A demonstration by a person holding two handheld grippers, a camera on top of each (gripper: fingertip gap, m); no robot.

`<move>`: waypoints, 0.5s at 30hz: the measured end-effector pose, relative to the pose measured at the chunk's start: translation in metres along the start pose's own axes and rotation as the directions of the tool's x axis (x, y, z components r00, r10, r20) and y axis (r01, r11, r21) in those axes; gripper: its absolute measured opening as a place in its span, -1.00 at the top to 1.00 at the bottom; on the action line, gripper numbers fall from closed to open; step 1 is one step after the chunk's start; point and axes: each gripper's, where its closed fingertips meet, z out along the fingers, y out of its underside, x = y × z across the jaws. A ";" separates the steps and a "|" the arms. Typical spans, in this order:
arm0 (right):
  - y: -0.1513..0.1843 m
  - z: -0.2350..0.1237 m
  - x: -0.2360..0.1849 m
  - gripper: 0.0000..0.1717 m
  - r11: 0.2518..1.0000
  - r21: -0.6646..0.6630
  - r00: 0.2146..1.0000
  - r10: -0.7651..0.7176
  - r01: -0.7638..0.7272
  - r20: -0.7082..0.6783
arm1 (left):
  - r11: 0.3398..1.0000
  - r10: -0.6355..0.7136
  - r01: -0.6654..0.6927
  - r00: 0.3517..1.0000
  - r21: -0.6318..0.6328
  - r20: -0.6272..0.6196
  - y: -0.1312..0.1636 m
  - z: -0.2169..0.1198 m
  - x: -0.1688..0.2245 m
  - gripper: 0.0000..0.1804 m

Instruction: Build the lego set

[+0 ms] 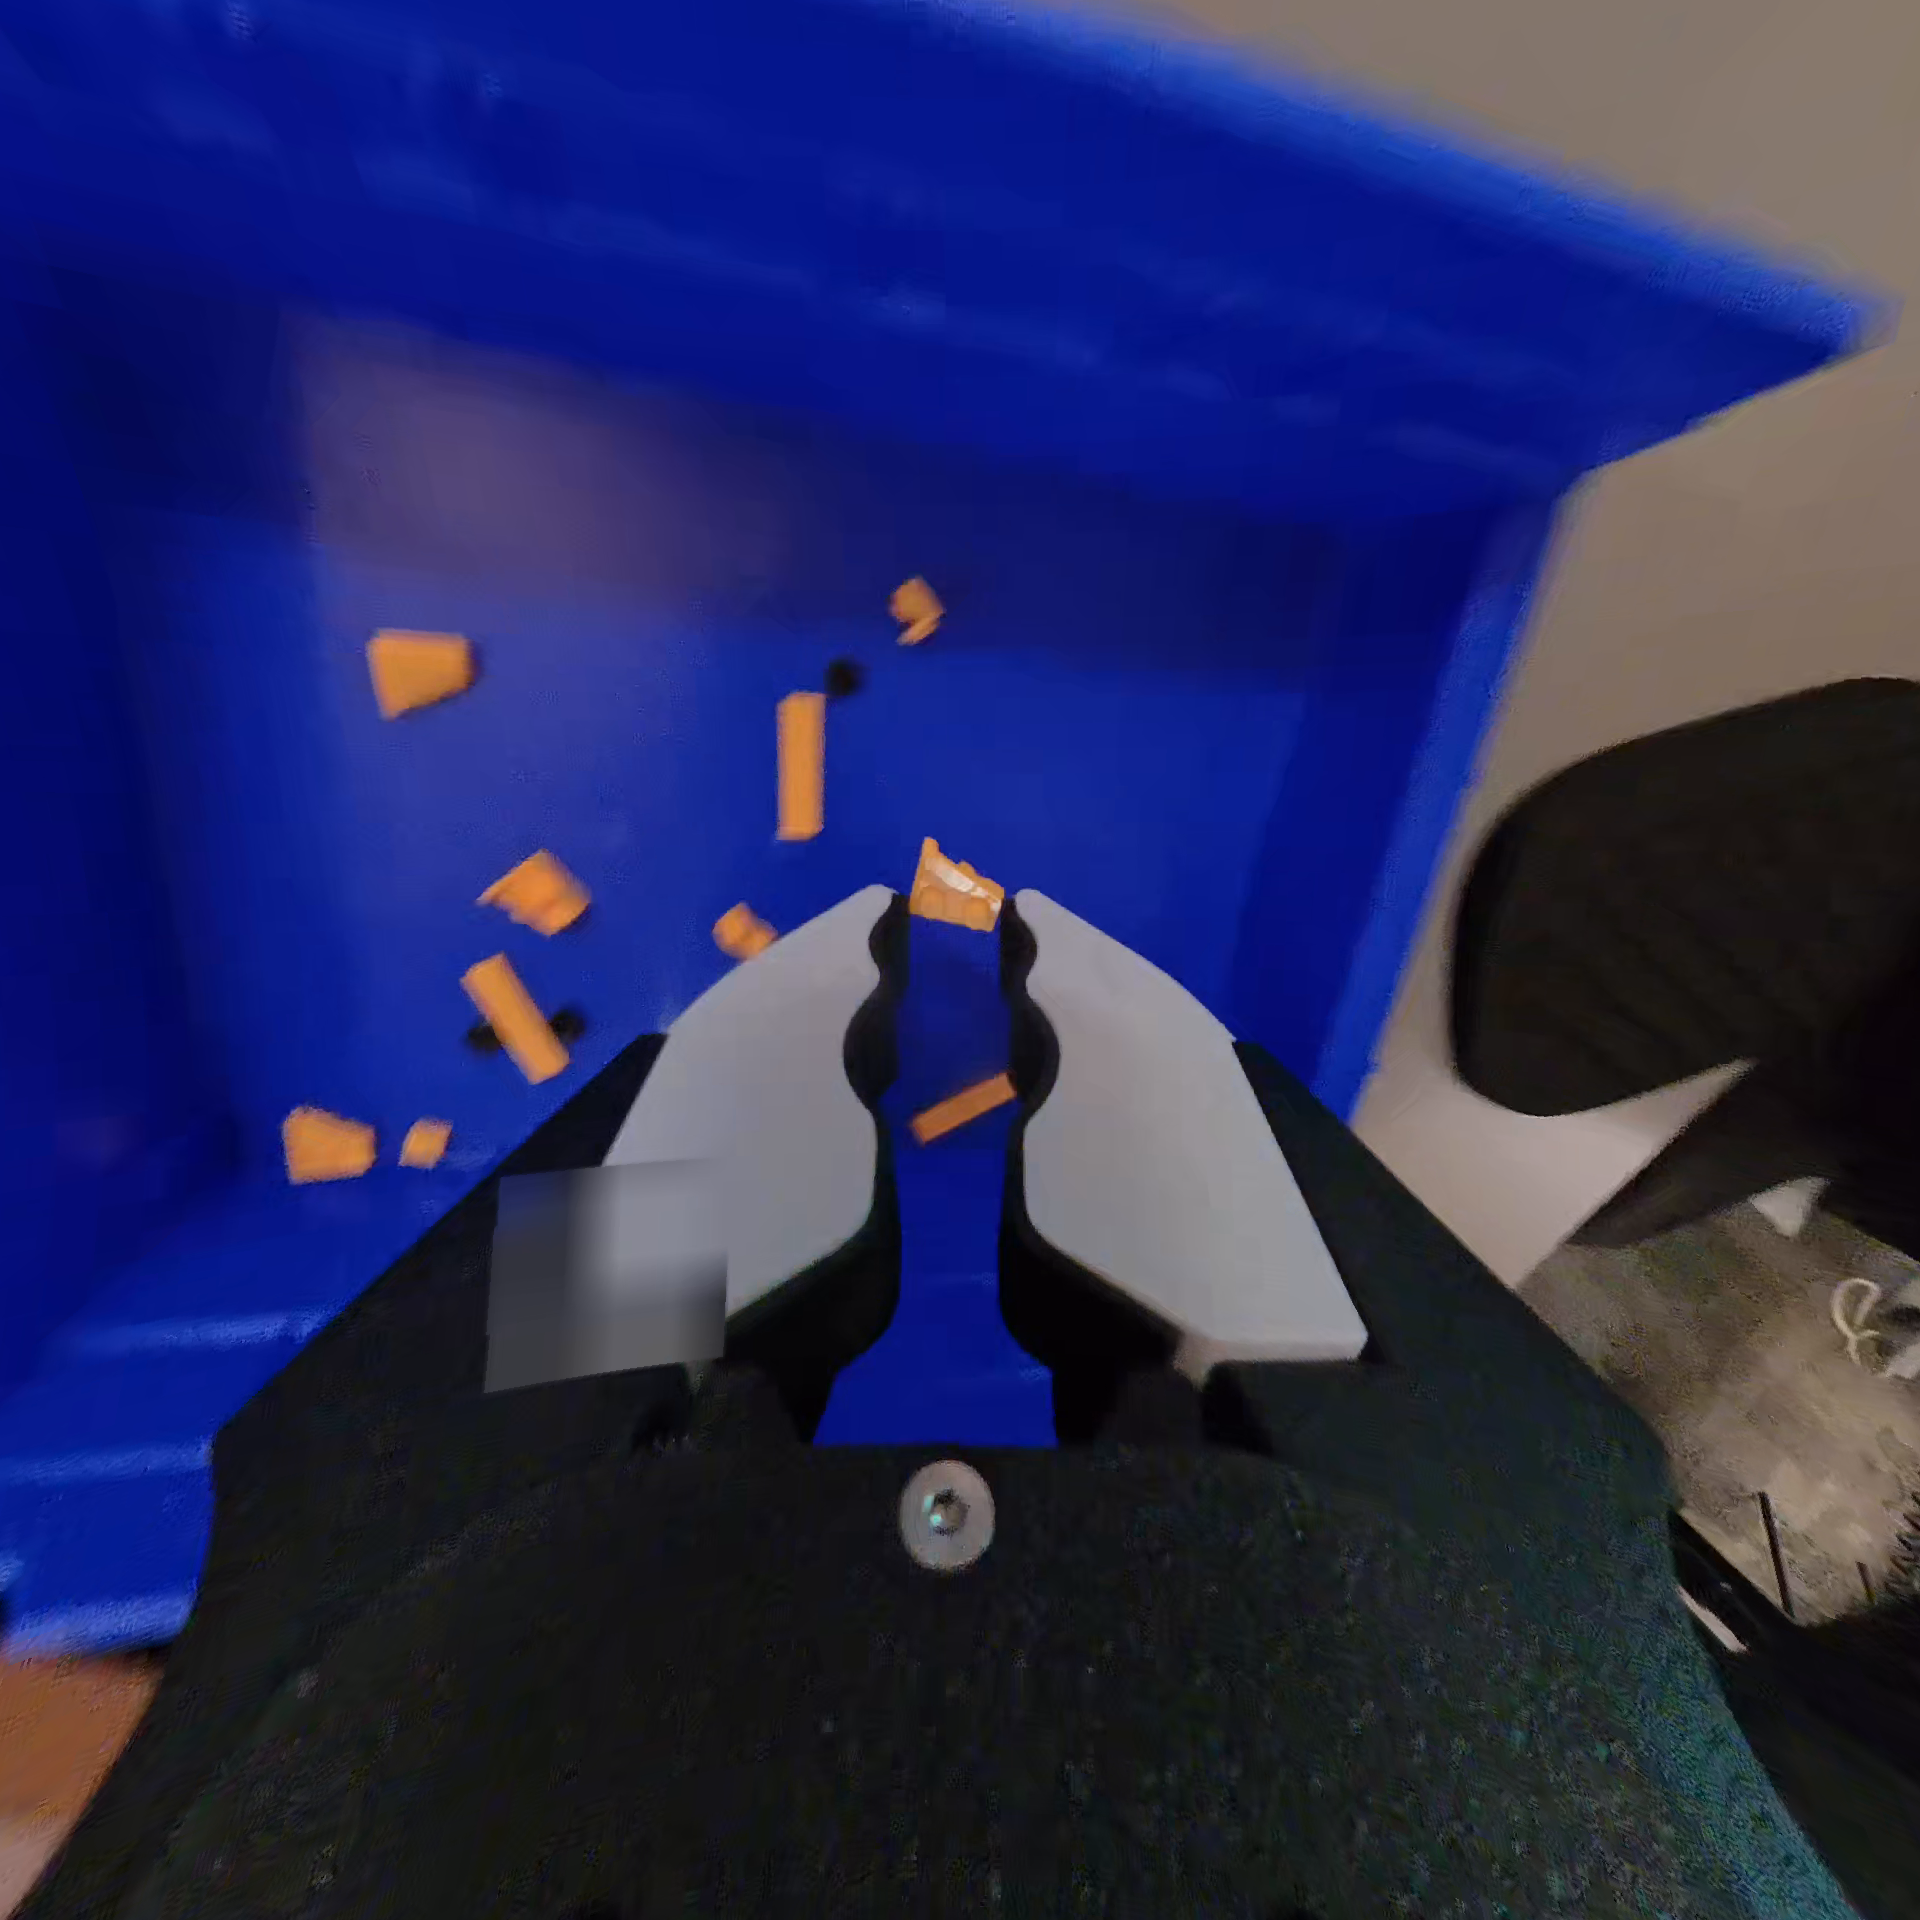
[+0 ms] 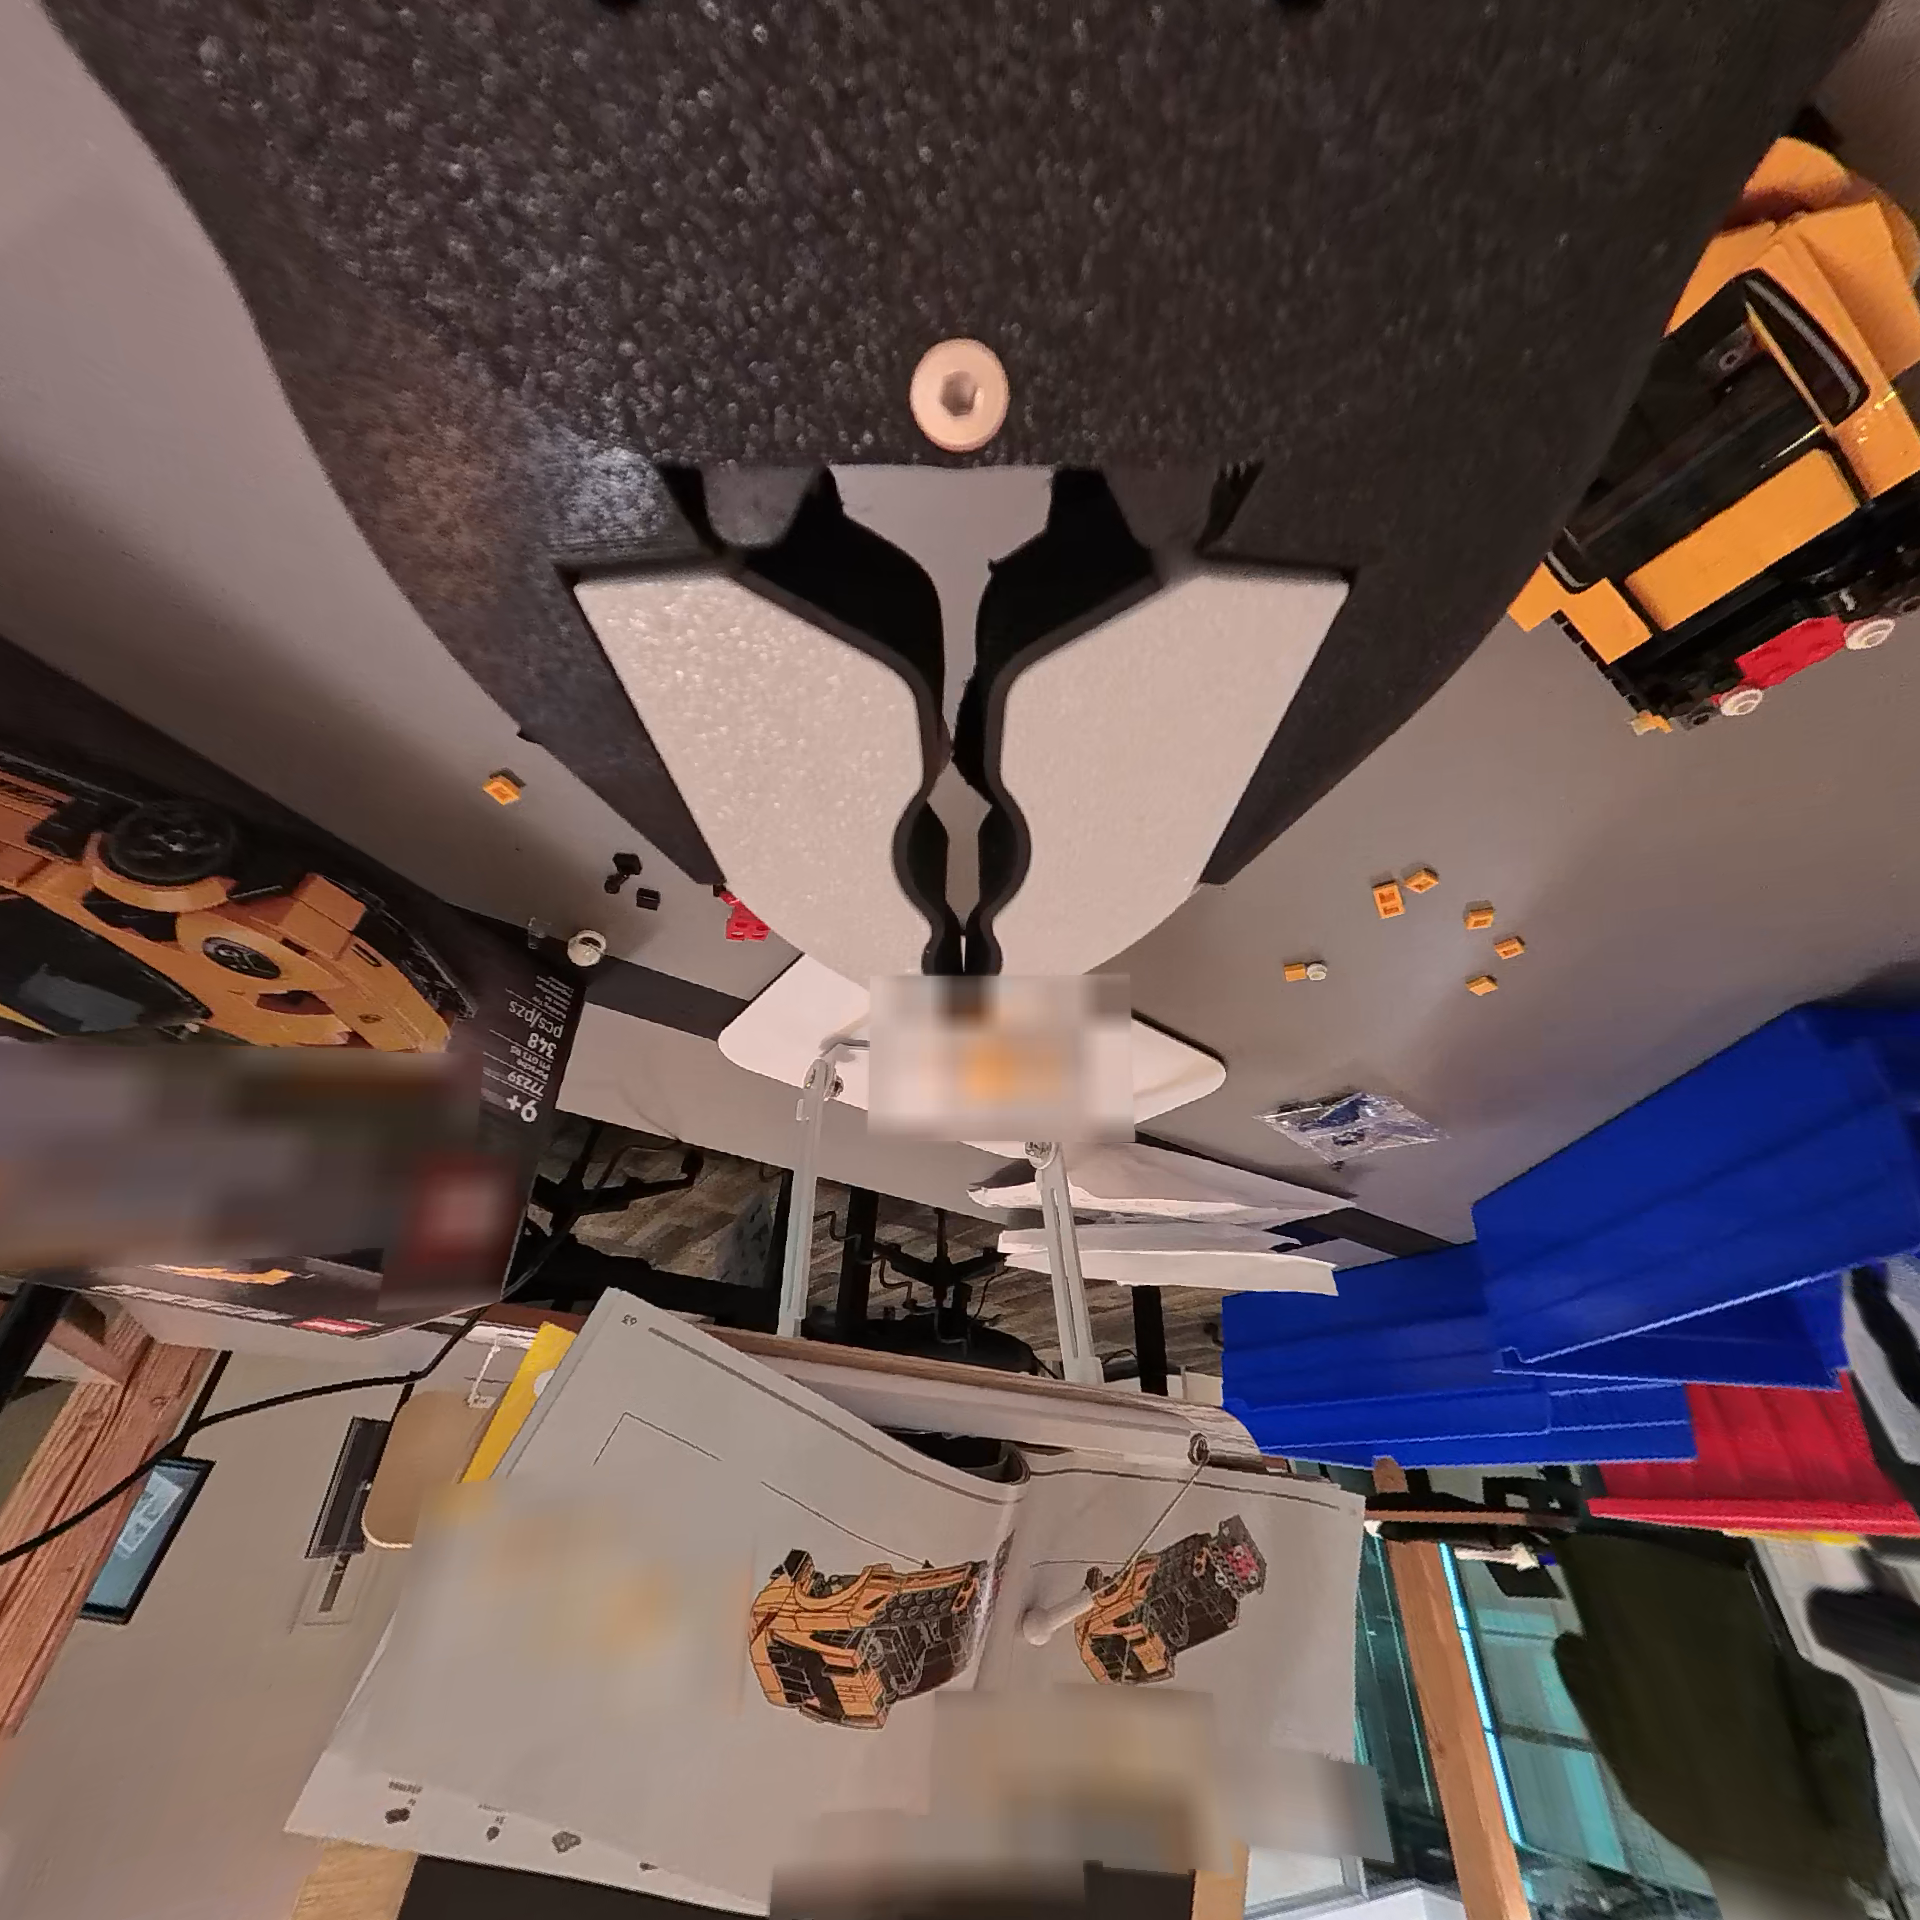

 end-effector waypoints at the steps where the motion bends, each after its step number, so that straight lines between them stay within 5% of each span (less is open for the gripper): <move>1: 0.000 0.000 0.000 1.00 1.000 0.002 1.000 0.000 0.000 0.000 | 0.997 0.029 -0.025 0.997 0.070 -0.065 -0.008 -0.004 0.013 0.80; 9: 0.000 0.000 -0.001 1.00 1.000 -0.002 1.000 -0.002 0.002 0.003 | 0.813 0.393 -0.106 0.826 0.573 -0.405 -0.048 -0.060 0.114 0.82; 15: 0.001 0.000 -0.002 1.00 1.000 -0.006 1.000 -0.005 0.005 0.007 | 0.646 0.572 -0.045 0.689 0.762 -0.445 -0.058 -0.097 0.152 0.82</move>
